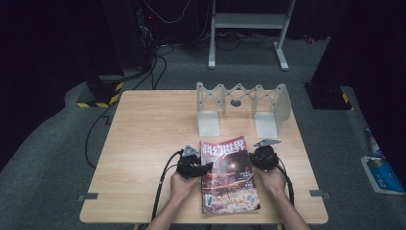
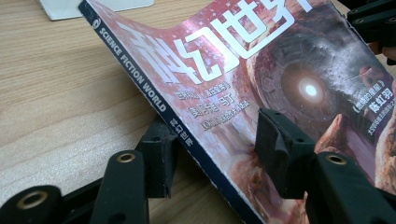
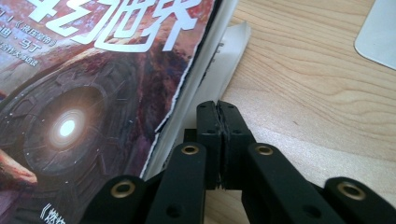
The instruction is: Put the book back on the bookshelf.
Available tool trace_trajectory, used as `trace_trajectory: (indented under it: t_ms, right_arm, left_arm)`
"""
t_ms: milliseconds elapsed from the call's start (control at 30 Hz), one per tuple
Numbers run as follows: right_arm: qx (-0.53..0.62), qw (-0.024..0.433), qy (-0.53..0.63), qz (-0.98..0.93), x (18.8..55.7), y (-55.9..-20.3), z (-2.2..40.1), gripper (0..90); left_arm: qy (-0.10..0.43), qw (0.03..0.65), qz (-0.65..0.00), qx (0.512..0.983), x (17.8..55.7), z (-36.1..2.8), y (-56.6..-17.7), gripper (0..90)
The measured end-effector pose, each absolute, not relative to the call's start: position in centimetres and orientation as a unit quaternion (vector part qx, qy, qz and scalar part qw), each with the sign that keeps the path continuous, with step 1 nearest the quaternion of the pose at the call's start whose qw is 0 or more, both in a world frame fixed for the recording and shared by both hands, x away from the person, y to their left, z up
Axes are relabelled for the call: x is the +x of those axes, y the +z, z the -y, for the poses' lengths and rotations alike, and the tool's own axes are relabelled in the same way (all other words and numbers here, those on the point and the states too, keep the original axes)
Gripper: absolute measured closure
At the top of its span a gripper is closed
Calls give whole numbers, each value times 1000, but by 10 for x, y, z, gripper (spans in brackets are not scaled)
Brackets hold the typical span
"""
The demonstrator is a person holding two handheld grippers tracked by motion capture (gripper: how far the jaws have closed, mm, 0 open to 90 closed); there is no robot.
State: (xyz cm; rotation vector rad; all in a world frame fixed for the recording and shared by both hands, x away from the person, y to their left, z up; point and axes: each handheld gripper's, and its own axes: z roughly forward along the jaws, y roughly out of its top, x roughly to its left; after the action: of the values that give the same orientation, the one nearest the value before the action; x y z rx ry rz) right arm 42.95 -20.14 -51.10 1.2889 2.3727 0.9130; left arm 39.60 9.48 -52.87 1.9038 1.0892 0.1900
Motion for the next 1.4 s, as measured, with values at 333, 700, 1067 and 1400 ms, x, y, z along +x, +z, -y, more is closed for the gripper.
trace_trajectory:
  t_ms: [333, 700, 1067, 1400]
  right_arm:
    - [420, 153, 316, -837, 429, -511, 201, 898]
    - [390, 142, 324, -850, 429, -512, 200, 898]
    - [370, 132, 329, -859, 428, -512, 194, 899]
    - [367, 131, 335, -858, 426, -514, 191, 899]
  left_arm:
    - [67, 430, -430, 791, 410, -85, -523, 456]
    - [46, 445, -445, 775, 422, -89, -524, 368]
    - [36, 424, -448, 786, 438, -83, -518, 363]
    - [15, 412, -436, 800, 441, -81, -517, 437]
